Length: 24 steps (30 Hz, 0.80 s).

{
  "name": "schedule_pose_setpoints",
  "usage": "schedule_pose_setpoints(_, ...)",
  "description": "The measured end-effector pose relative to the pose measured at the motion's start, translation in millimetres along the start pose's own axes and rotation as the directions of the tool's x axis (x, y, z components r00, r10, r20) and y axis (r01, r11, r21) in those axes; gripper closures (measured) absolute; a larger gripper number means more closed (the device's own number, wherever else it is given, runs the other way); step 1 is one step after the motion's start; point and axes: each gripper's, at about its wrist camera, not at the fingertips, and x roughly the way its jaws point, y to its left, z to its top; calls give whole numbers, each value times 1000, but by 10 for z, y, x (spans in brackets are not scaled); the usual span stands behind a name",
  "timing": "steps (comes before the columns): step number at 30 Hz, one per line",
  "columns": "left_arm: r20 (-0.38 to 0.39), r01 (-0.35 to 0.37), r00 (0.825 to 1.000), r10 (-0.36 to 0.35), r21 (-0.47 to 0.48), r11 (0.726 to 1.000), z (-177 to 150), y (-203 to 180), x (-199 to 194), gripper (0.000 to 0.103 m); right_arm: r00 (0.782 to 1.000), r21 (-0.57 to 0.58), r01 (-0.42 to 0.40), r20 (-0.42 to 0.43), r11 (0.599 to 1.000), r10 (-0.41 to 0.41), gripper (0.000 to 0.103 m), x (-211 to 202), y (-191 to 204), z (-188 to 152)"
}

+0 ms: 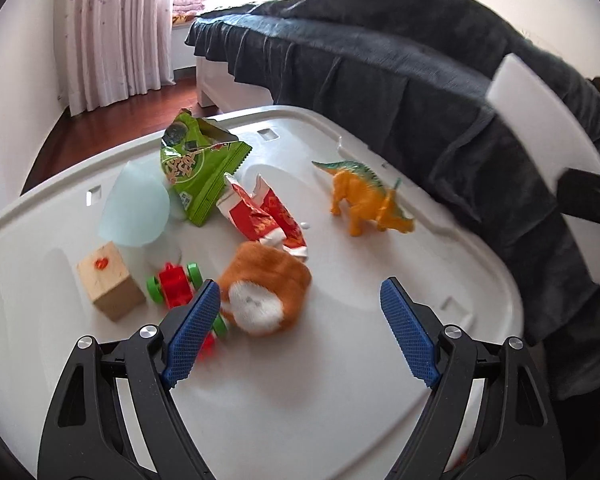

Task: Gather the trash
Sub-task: 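Grasp the white foam roll with the right tool while the left tool grasps the orange toy, then carry the foam roll and orange toy over the bin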

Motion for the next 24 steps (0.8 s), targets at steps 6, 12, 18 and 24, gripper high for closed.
schedule_pose_setpoints(6, -29, -28, 999, 29, 46, 999, 63, 8, 213, 29, 1000, -17, -28, -14, 999, 28, 79, 44, 51, -16)
schedule_pose_setpoints(12, -53, -68, 996, 70, 44, 997, 65, 57, 288, 61, 1000, -18, -31, -7, 999, 31, 79, 41, 74, -16)
schedule_pose_setpoints(18, -38, -72, 997, 73, 6, 997, 1, 67, 159, 81, 1000, -4, -22, -7, 1000, 22, 79, 53, 36, -26)
schedule_pose_setpoints(24, -9, -80, 997, 80, -24, 996, -104, -17, -119, 81, 1000, -4, -18, 2, 1000, 18, 79, 7, 54, -22)
